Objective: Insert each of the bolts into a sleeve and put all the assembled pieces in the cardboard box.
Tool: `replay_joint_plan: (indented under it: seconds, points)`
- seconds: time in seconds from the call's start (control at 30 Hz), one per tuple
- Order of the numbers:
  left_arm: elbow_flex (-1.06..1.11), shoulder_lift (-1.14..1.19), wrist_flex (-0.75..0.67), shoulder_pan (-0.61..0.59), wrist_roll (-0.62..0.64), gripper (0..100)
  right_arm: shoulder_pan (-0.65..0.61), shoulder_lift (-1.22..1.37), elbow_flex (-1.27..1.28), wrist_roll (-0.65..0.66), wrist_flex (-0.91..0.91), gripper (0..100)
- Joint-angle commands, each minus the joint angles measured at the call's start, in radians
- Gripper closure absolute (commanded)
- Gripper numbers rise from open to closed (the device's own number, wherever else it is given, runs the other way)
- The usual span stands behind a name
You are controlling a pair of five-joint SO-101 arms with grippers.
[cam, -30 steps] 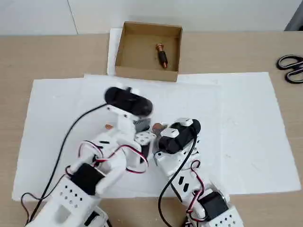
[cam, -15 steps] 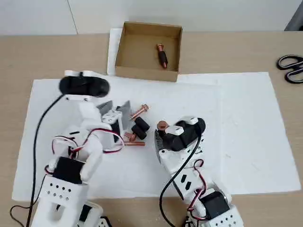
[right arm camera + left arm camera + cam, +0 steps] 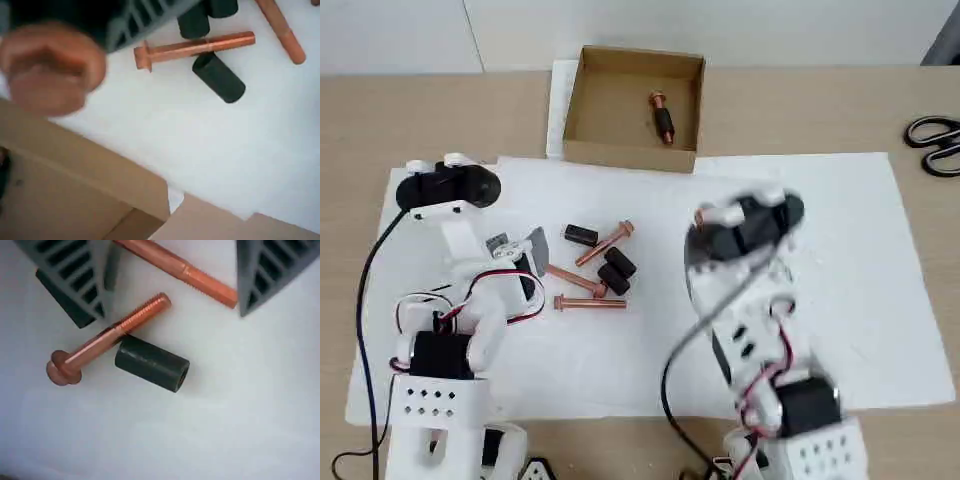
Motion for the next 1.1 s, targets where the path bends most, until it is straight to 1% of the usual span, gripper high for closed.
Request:
replay_joint_plan:
  seconds: [0.0, 0.2, 0.4, 0.57, 0.67, 0.8, 1.07]
  points:
    - [-0.042, -0.02, 0.002, -0.005, -0.005, 84, 0.015, 0.384, -0.361, 0.046, -0.008, 99.5]
    - [-0.042, -0.02, 0.003, -0.005, -0.005, 84, 0.064, 0.967, -0.882, 0.06, -0.008, 99.5]
    - [-0.042, -0.02, 0.002, -0.005, -0.005, 84, 0.059, 1.466, -1.412, 0.058, -0.012, 99.5]
    - [-0.024, -0.02, -0.003, -0.005, -0.005, 84, 0.059, 1.828, -1.757, 0.055, -0.094, 99.5]
    - [-0.004, -0.02, -0.003, -0.005, -0.005, 84, 0.048, 2.0, -1.927, 0.054, -0.128, 99.5]
    - [-0.001, -0.02, -0.003, -0.005, -0.005, 84, 0.027, 2.184, -2.117, 0.054, -0.127, 99.2]
    - [-0.001, -0.02, -0.003, -0.002, -0.005, 84, 0.022, 2.428, -2.366, 0.054, -0.127, 99.1]
